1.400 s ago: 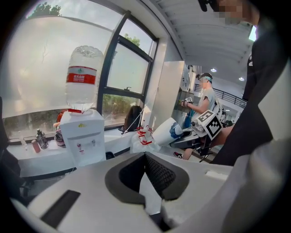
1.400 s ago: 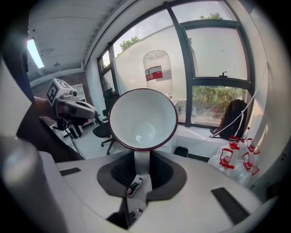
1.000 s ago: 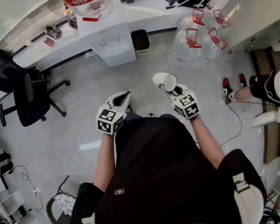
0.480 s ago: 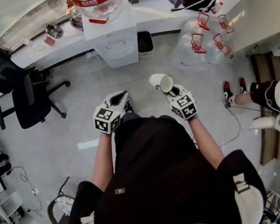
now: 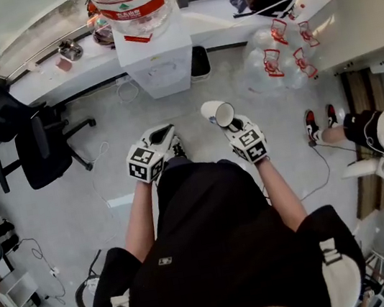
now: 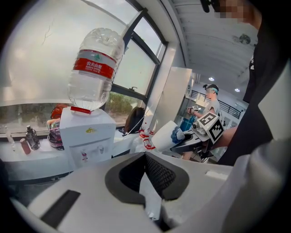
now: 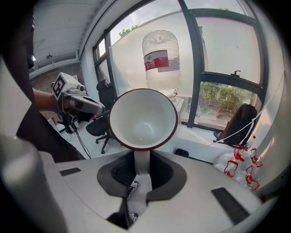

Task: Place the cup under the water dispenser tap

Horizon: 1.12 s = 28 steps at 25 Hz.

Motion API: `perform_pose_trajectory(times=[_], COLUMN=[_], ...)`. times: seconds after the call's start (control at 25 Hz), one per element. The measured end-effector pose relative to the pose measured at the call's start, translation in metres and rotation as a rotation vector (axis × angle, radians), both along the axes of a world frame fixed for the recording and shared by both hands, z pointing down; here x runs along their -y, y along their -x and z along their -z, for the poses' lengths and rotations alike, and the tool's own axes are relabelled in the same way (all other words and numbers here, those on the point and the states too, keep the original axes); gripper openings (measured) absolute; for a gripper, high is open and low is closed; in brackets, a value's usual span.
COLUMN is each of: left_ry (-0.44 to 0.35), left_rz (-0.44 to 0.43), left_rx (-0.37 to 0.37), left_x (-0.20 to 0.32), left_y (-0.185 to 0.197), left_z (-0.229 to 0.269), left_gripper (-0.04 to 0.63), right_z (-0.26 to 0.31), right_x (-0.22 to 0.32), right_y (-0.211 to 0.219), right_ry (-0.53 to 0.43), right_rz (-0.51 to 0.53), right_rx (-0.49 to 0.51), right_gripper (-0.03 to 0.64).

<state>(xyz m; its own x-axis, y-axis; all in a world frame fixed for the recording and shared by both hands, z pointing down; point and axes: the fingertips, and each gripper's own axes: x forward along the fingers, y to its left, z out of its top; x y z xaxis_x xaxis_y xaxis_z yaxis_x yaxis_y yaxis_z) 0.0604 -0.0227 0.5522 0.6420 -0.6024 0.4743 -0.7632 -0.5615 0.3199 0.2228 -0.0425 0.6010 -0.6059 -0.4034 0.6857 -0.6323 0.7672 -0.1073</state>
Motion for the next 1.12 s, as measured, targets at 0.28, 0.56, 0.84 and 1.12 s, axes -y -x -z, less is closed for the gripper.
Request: perform_pose_trajectory(times=[0.28,0.56,0.84,1.12], left_ry=[0.010,0.016,0.031,0.034], left_rz=[-0.031,-0.039,-0.034,-0.028], left_rx=[-0.017,-0.024,-0.022,-0.029], left_x=[0.027,0.050,0.059,0.075], left_y=[0.017,0.044,0.080,0.101], left_z=[-0.002,-0.003,-0.011,-0.018], left_gripper=[0.000,0.000,0.000,0.000], right_z=[-0.007,-0.018,-0.030,-0.047], right_x=[0.014,0.029,0.040,0.043], right_y=[0.018,0.040,0.070,0.091], right_ry=[0.018,0.024,0.047,0.075], right_rz=[-0.025,-0.010,-0.019,-0.004], right_rx=[-0.016,-0.060,-0.059,-0.079], right_gripper=[0.038,0.038,0.038,0.038])
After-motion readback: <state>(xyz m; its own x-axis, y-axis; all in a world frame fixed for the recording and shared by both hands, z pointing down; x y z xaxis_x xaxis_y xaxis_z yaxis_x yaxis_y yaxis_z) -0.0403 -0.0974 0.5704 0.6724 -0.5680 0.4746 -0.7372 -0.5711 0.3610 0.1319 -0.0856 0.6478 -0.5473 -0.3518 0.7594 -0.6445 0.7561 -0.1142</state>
